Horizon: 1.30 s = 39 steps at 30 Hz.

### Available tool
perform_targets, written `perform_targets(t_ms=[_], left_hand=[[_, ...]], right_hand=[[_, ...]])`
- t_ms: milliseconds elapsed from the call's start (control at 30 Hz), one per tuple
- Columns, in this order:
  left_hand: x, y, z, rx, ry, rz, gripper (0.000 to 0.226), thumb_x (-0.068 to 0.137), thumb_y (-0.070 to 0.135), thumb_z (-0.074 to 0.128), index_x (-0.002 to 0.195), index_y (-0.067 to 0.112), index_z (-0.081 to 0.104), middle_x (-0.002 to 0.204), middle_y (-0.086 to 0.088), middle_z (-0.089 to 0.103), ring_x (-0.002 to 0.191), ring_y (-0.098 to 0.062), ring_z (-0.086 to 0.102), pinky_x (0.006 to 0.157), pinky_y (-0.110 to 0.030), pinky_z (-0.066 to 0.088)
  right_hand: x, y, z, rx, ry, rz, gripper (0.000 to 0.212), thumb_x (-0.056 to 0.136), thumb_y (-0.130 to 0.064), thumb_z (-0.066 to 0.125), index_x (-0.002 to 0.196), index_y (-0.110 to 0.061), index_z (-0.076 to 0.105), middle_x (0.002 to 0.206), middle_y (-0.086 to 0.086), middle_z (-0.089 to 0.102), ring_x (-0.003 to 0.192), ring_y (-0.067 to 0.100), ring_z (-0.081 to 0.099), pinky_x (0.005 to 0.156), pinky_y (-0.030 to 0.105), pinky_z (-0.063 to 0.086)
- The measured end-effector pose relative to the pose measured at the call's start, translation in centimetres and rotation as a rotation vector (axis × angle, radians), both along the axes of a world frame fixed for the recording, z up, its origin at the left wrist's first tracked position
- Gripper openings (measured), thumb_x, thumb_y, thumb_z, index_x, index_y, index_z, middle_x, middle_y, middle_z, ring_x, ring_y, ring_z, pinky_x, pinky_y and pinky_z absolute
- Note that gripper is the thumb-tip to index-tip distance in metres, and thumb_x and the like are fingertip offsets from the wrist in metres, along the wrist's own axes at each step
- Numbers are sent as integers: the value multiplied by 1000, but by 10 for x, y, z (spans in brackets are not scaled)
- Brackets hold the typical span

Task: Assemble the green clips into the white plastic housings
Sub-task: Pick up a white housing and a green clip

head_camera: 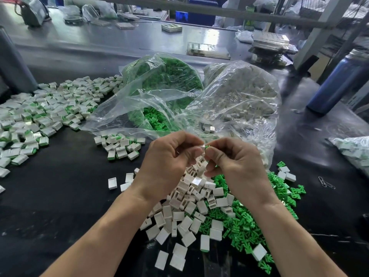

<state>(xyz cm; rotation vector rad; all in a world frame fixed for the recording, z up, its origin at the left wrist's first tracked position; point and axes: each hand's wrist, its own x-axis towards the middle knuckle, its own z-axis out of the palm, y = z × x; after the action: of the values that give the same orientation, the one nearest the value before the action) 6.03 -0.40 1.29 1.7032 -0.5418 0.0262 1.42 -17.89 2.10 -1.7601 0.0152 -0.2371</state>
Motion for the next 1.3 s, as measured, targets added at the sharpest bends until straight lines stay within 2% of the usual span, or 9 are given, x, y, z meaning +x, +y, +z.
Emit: perform_targets(t_ms=[133,200,267,367,500,733,833,1033,1300], left_hand=[[1,4,-1,-24,10,12,20,93,4,74,101,21,75,90,7,76,80,-14,72,71,-26,61],[0,3,0,-57,-5,32,23,91,3,75,102,23,75,91,9,76,82,-11,73,72,-22,59],[-1,1,-1,-67,-33,42,26,89,2,77,103,24,75,94,9,77,86,-11,74,75,-20,59],[-2,-2,-2,-33,-85,54,29,89,3,78,106,26,73,97,9,76,90,-14,74,76,-19,58],[-1,-1,-4,-29,-36,36,32,89,10,79,115,25,70,99,4,74,92,-19,73,80,-27,61],[0,2,-4,-4,-76,36,23,87,7,82,106,20,77,94,5,77,88,-20,76,79,-34,63],[-1,2,-4,36,-137,66,27,85,5,83,105,23,80,93,7,77,87,-20,75,77,-35,63],[-1,1,1,-3,-157,-50,32,87,-1,78,106,24,81,92,14,78,80,-9,74,71,-17,58],[0,5,5,7,-175,-134,48,88,-5,73,106,38,79,91,17,77,75,-4,73,67,-17,58]], right_hand=[[-1,2,-1,49,3,1,9,99,-14,67,98,-17,75,84,9,76,68,24,72,60,36,64],[-2,1,1,74,50,17,21,102,-30,63,100,-13,76,87,11,76,65,28,70,55,39,61],[-2,1,3,118,100,55,33,103,-35,59,100,-7,75,88,13,75,62,27,67,49,37,58],[-3,1,6,209,114,90,26,104,-23,60,96,-1,73,85,14,74,61,23,65,48,32,55],[-3,0,7,175,69,58,19,103,-14,61,95,1,71,83,16,73,60,23,66,51,33,57],[-5,2,6,17,7,59,17,103,-11,62,91,-9,73,78,10,73,60,23,66,55,36,60],[-5,1,7,-2,10,73,17,102,-8,64,87,-9,74,75,10,73,59,21,66,55,30,59],[-6,-5,11,-14,26,93,17,100,-5,65,86,-7,75,72,9,72,58,21,65,54,29,58],[-3,-8,10,-48,62,124,24,100,-9,67,81,-19,77,72,6,71,57,18,65,53,29,55]])
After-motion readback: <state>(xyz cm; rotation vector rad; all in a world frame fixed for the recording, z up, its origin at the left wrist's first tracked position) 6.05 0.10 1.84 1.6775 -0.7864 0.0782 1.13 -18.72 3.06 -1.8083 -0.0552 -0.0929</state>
